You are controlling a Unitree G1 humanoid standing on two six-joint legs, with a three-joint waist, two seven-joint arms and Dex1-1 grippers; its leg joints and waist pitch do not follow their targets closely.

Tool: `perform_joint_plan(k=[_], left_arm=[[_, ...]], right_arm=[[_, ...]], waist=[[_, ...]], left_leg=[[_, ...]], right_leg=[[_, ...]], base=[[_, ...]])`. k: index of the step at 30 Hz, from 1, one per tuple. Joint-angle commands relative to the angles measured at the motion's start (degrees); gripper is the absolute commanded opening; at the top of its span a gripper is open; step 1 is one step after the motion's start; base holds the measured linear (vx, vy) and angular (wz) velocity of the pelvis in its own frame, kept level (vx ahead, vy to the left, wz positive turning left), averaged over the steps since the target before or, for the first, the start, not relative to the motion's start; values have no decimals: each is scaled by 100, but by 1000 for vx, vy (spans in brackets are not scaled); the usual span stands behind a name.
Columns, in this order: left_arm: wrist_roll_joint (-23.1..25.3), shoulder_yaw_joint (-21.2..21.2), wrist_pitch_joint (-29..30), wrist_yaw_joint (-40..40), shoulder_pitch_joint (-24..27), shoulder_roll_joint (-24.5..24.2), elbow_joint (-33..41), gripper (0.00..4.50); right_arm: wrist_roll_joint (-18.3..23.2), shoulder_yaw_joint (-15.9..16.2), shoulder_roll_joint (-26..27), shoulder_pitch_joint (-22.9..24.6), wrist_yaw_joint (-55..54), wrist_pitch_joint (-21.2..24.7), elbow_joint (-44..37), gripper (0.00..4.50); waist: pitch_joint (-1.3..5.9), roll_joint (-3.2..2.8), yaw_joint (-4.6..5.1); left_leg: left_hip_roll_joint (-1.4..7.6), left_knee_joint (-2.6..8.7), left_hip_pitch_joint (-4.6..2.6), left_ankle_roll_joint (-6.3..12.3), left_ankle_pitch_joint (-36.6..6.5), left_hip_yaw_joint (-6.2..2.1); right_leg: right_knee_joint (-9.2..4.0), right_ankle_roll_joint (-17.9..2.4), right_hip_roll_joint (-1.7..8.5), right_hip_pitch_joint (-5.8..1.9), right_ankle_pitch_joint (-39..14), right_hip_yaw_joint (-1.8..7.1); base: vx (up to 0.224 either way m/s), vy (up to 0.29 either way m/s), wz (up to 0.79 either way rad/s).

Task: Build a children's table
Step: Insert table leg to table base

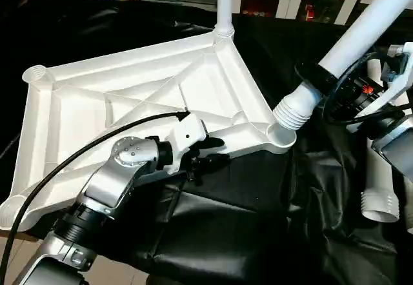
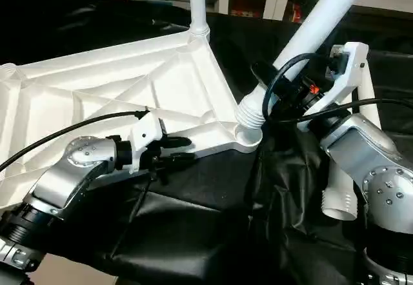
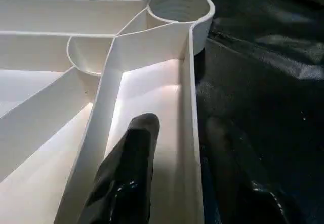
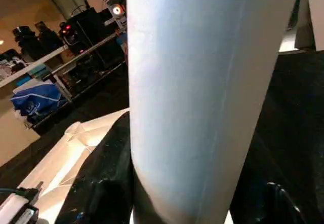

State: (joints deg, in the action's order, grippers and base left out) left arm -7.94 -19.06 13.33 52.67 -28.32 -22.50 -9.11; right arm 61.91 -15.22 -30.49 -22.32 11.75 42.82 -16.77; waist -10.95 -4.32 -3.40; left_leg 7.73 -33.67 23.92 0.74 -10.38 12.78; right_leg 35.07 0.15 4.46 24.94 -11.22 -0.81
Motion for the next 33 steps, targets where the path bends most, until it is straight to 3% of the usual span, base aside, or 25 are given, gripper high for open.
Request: perform_joint_plan(k=[1, 3, 4, 18, 24, 25, 33], left_arm=[[231, -279, 191, 39, 188, -54, -357, 207], [257, -298, 194, 67, 171, -39, -396, 213], [264, -298, 192, 72, 168, -33, -406, 239], [541, -709, 603, 401, 133, -185, -189, 248], [657, -653, 943, 148, 11, -131, -193, 248], [661, -646, 997, 163, -12, -137, -166, 218], [746, -671, 1466, 225, -116, -221, -12, 168]], right_arm=[[-52, -13, -15, -42, 70, 11, -33, 182], [-70, -10, -11, -49, 82, 12, -32, 182], [-71, -9, -11, -50, 85, 12, -31, 182], [-208, -24, 0, -85, 183, 23, -8, 182], [-239, -29, 9, -88, 206, 36, -30, 182], [-249, -29, 12, -94, 210, 37, -27, 182], [-282, -16, 18, -104, 244, 31, -26, 182]], waist=[[444, 102, -10], [453, 100, -11], [455, 99, -12], [497, 86, -15], [473, 88, -10], [475, 86, -13], [488, 96, 11]], left_leg=[[497, 364, -235, 647, -34, -285], [497, 363, -239, 646, -47, -284], [496, 360, -238, 648, -40, -282], [495, 335, -225, 803, 122, -288], [489, 354, -224, 685, -103, -285], [491, 361, -231, 644, -170, -288], [479, 356, -214, 662, -93, -293]], right_leg=[[-289, -1682, 433, -320, 393, 216], [-290, -1684, 435, -320, 362, 215], [-290, -1688, 439, -320, 371, 218], [-272, -1682, 432, -327, 478, 209], [-316, -1681, 443, -324, 90, 213], [-328, -1666, 447, -325, -30, 214], [-321, -1650, 446, -334, 92, 214]], base=[[0, 0, 0], [0, 0, 0], [0, 0, 0], [0, 0, 0], [0, 0, 0], [0, 0, 0], [0, 0, 0]])
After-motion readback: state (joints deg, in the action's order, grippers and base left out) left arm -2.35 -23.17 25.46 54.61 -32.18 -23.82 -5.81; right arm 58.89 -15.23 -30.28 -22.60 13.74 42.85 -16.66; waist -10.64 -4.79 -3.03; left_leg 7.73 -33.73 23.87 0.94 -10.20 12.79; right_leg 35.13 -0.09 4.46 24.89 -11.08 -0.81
